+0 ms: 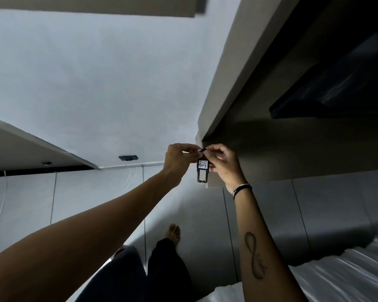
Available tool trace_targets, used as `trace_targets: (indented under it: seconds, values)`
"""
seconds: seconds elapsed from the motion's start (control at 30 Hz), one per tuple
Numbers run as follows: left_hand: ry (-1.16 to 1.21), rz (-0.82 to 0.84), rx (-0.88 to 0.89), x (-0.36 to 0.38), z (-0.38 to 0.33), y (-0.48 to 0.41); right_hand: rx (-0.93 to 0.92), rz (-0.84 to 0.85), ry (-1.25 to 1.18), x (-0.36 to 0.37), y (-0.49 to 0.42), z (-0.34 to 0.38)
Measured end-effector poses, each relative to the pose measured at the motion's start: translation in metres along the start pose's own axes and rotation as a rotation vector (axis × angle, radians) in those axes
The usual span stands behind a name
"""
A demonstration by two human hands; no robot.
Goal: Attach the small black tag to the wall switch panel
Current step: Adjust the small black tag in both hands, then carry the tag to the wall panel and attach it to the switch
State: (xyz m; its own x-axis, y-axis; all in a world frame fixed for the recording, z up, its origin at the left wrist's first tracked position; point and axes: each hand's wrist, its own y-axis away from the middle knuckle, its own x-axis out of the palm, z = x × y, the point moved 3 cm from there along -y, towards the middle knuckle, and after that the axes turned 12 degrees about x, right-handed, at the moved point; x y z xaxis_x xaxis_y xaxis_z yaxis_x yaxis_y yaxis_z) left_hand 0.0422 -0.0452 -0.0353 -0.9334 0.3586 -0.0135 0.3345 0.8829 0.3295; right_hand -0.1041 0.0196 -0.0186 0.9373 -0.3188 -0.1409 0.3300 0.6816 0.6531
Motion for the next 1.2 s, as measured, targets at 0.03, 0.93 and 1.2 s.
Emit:
trace_targets:
  seconds: [0.03, 0.93, 1.2]
  values:
    - [0.023, -0.012, 0.005, -0.014, -0.006, 0.007, -0.002, 0.024, 0.003, 0.011, 0.007, 0.007]
    - [0.41, -0.281, 0.556, -0.339, -0.334, 0.142, -0.597, 0.405, 0.138, 0.266, 0.244, 0.347]
    - [0.454, -0.232, 0.755, -0.347, -0.443, 0.163, -0.631, 0.529, 0.074, 0.252, 0.306, 0.437]
